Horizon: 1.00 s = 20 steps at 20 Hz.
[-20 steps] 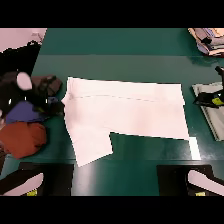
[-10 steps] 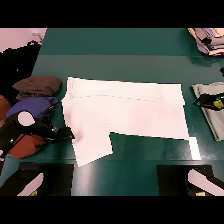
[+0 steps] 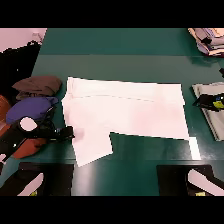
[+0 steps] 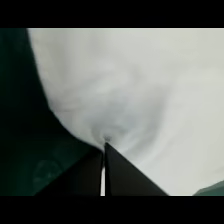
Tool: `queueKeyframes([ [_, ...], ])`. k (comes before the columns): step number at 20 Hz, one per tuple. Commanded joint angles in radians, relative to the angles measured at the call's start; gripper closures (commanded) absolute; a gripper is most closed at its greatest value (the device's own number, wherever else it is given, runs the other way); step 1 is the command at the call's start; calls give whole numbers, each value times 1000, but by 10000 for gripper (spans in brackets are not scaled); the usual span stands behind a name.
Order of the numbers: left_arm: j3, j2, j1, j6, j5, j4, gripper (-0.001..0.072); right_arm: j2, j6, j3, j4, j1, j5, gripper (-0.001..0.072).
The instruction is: Fold the shirts.
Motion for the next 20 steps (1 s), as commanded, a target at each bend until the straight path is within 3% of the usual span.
queueKeyframes([
  [1,10,1,0,56,-18,-43,683,0,0,-9,-7,-22,68,262],
  [8,150,1,0,123,-72,-42,683,0,-7,-302,2,-275,116,259],
  [14,150,1,0,122,-55,-43,683,0,-48,-439,84,-250,20,279],
  [17,150,1,0,122,-66,-43,683,0,-48,-438,108,-202,-5,459],
  [20,151,4,0,122,-135,-34,685,0,-79,-435,106,-160,18,697],
])
